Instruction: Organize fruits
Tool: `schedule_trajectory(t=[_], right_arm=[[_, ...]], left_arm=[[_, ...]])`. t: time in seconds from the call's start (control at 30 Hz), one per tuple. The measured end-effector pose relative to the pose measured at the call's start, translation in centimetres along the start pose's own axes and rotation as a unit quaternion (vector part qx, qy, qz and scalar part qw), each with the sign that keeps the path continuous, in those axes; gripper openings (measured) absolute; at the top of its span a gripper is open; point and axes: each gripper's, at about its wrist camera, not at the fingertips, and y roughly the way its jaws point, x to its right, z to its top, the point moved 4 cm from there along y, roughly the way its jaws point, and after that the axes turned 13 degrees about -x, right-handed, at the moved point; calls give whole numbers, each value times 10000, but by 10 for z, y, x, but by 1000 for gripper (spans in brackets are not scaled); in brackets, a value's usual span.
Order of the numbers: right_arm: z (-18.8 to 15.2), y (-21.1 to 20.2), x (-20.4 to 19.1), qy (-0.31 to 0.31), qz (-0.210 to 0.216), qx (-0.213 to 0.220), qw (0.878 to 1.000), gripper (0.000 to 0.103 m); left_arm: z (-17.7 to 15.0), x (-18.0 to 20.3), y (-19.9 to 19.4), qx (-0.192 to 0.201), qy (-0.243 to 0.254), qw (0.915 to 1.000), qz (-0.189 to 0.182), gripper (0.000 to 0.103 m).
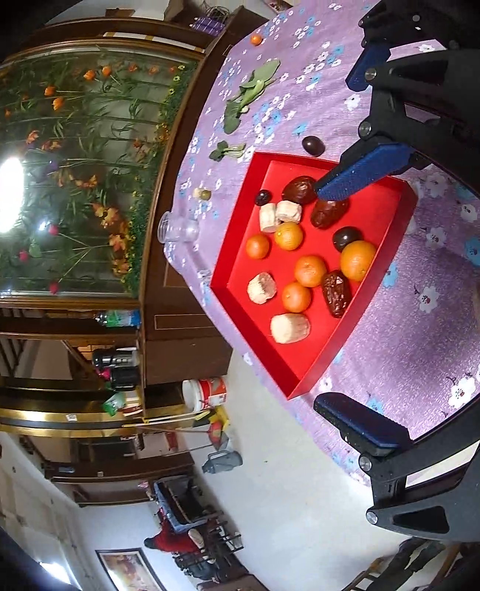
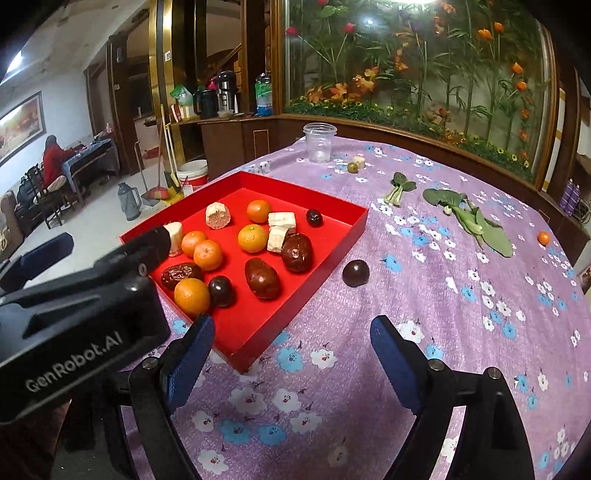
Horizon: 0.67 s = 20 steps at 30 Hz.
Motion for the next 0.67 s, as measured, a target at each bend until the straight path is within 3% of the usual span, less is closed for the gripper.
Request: schedule_trajectory(t=[0.23,0.67], right_arm=[[-1,1,-3,-5,27,-27,10000,90],[-1,-3,4,93,113,26,9999,91]], left_arm=[[0,0,4,-57,7,9999,-108,103],[0,5,7,-197,84,9998,23,103]])
